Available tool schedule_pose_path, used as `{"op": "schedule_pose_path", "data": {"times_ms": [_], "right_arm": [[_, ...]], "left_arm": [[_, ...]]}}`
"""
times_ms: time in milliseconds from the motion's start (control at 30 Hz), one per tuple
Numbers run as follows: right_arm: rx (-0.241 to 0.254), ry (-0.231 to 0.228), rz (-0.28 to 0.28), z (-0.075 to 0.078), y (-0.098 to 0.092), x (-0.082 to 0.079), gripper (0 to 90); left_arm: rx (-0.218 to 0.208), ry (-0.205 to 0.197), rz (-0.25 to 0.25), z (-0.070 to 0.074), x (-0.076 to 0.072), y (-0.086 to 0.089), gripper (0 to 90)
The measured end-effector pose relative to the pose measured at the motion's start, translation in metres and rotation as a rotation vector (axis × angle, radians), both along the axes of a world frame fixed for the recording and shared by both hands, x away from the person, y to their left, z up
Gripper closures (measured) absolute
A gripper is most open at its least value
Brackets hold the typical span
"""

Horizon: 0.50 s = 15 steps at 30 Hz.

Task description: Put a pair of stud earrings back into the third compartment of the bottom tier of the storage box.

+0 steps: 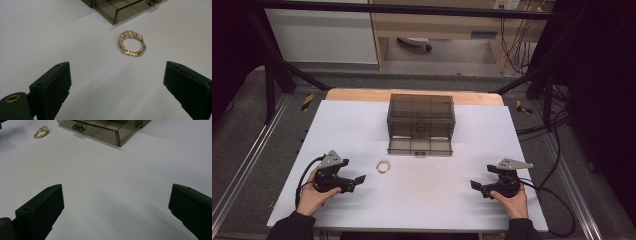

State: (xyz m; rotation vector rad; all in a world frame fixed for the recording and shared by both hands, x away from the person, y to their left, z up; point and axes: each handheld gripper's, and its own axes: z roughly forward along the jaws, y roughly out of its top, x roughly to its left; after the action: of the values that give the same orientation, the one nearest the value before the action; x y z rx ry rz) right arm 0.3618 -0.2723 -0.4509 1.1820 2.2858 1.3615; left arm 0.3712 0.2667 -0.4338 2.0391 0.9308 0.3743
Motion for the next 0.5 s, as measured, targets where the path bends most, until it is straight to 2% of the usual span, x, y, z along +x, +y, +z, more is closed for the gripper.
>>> {"op": "schedule_pose_path", "data": {"times_ms": [500], "right_arm": [[-0.006,0.001,-0.002,0.0,0.0,0.0,0.8]], "left_arm": [[0.029,-0.001,0.003,0.017,0.017,-0.016,8.2]]}}
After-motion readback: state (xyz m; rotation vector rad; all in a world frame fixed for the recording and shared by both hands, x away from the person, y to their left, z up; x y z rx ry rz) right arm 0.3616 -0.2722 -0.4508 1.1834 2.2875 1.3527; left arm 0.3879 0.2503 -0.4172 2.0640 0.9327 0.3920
